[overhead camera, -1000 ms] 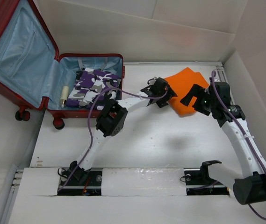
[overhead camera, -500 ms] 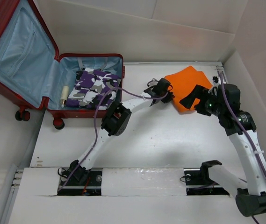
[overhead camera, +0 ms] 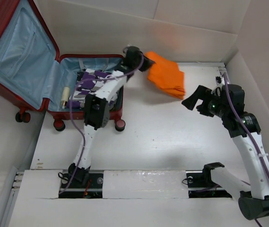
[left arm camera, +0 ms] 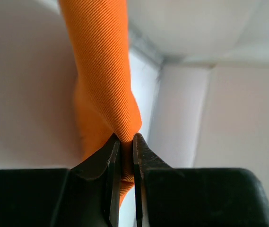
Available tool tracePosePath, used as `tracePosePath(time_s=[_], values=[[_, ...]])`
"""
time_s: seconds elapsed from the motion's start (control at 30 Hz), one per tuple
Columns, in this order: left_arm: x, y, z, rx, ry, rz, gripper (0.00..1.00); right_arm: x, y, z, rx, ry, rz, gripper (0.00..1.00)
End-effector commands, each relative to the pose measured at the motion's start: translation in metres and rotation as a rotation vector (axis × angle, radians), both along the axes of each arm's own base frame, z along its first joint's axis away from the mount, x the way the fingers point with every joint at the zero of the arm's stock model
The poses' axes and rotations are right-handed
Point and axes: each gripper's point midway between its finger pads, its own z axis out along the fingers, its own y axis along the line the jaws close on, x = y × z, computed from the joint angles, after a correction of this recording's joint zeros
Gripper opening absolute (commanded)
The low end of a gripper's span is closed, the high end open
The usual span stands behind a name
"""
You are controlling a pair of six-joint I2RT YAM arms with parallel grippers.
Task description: Pack the luggage
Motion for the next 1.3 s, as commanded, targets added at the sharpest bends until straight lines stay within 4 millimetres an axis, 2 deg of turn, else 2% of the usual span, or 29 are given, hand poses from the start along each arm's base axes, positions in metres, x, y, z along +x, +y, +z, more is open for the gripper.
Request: tracePosePath(time_s=[0.0, 0.03, 0.07, 0.1, 0.13, 0.17, 0.23, 0.27, 0.3, 0.33, 0.37, 0.4, 0.47, 0.5, 0.53, 0.57, 0.6, 0.63, 0.7, 0.73, 0.77, 0.83, 0.87, 1.03, 1.1, 1.17, 1.2, 1.23, 1.27], values=[[0.022, 0.123, 0.24, -0.193, -0.453, 0.133, 0.0, 0.007, 0.001, 0.021, -0.007, -0.07, 0.005, 1.0], [0.023, 0.14, 0.252, -0.2, -0.48, 0.137, 0.0, 0.01, -0.001, 0.014, -0.01, -0.052, -0.004, 1.0], [0.03, 0.178, 0.267, -0.198, -0.516, 0.177, 0.0, 0.011, 0.0, 0.017, -0.004, -0.063, 0.004, 1.0], [0.03, 0.196, 0.276, -0.195, -0.529, 0.19, 0.0, 0.013, 0.001, 0.014, -0.006, -0.052, 0.004, 1.0], [0.032, 0.212, 0.28, -0.192, -0.539, 0.188, 0.0, 0.013, 0.002, 0.012, -0.002, -0.052, 0.012, 1.0], [0.036, 0.248, 0.286, -0.18, -0.554, 0.225, 0.0, 0.014, 0.004, 0.015, 0.006, -0.064, 0.022, 1.0], [0.036, 0.276, 0.288, -0.153, -0.567, 0.23, 0.0, 0.019, 0.008, 0.006, 0.009, -0.036, 0.036, 1.0], [0.043, 0.289, 0.268, -0.127, -0.527, 0.238, 0.0, 0.02, 0.008, 0.008, 0.018, -0.041, 0.032, 1.0], [0.037, 0.315, 0.273, -0.103, -0.529, 0.269, 0.0, 0.022, 0.01, 0.005, 0.021, -0.027, 0.041, 1.0], [0.035, 0.327, 0.266, -0.081, -0.515, 0.287, 0.0, 0.026, 0.011, 0.006, 0.022, -0.031, 0.041, 1.0], [0.039, 0.338, 0.223, -0.058, -0.432, 0.305, 0.0, 0.026, 0.011, 0.006, 0.022, -0.031, 0.041, 1.0], [0.024, 0.356, 0.234, -0.053, -0.455, 0.336, 0.0, 0.03, 0.012, 0.009, 0.023, -0.039, 0.041, 1.0], [0.016, 0.371, 0.217, -0.048, -0.459, 0.354, 0.0, 0.034, 0.012, 0.011, 0.024, -0.047, 0.041, 1.0], [0.011, 0.376, 0.172, -0.052, -0.362, 0.358, 0.0, 0.036, 0.013, 0.007, 0.022, -0.033, 0.041, 1.0], [-0.003, 0.39, 0.176, -0.057, -0.366, 0.387, 0.0, 0.037, 0.013, 0.012, 0.023, -0.043, 0.041, 1.0], [-0.011, 0.392, 0.171, -0.058, -0.374, 0.387, 0.0, 0.039, 0.013, 0.008, 0.022, -0.032, 0.041, 1.0], [-0.02, 0.393, 0.134, -0.053, -0.3, 0.403, 0.0, 0.043, 0.014, 0.007, 0.022, -0.031, 0.041, 1.0], [-0.034, 0.398, 0.141, -0.04, -0.315, 0.42, 0.0, 0.042, 0.016, 0.008, 0.027, -0.031, 0.051, 1.0], [-0.049, 0.408, 0.123, 0.015, -0.274, 0.457, 0.0, 0.046, 0.016, 0.004, 0.026, -0.023, 0.051, 1.0], [-0.058, 0.418, 0.102, 0.044, -0.236, 0.502, 0.0, 0.046, 0.016, 0.004, 0.026, -0.023, 0.051, 1.0], [-0.071, 0.426, 0.112, 0.06, -0.253, 0.529, 0.0, 0.048, 0.018, 0.004, 0.031, -0.022, 0.06, 1.0], [-0.085, 0.438, 0.094, 0.109, -0.211, 0.578, 0.0, 0.051, 0.021, 0.002, 0.035, -0.02, 0.069, 1.0], [-0.093, 0.444, 0.099, 0.126, -0.223, 0.594, 0.0, 0.049, 0.022, -0.001, 0.039, -0.01, 0.077, 1.0], [-0.108, 0.467, 0.082, 0.232, -0.15, 0.674, 0.0, 0.051, 0.027, -0.009, 0.042, 0.007, 0.111, 1.0], [-0.114, 0.474, 0.064, 0.246, -0.102, 0.699, 0.0, 0.051, 0.029, -0.012, 0.032, 0.011, 0.125, 1.0], [-0.116, 0.478, 0.051, 0.258, -0.066, 0.699, 0.04, 0.05, 0.029, -0.014, 0.021, 0.016, 0.131, 1.0], [-0.117, 0.477, 0.043, 0.245, -0.04, 0.677, 0.12, 0.05, 0.029, -0.014, 0.021, 0.016, 0.131, 1.0], [-0.118, 0.479, 0.028, 0.259, -0.003, 0.652, 0.27, 0.049, 0.03, -0.014, 0.026, 0.017, 0.139, 1.0], [-0.123, 0.476, 0.017, 0.266, 0.05, 0.631, 0.3, 0.049, 0.03, -0.014, 0.018, 0.012, 0.144, 1.0]])
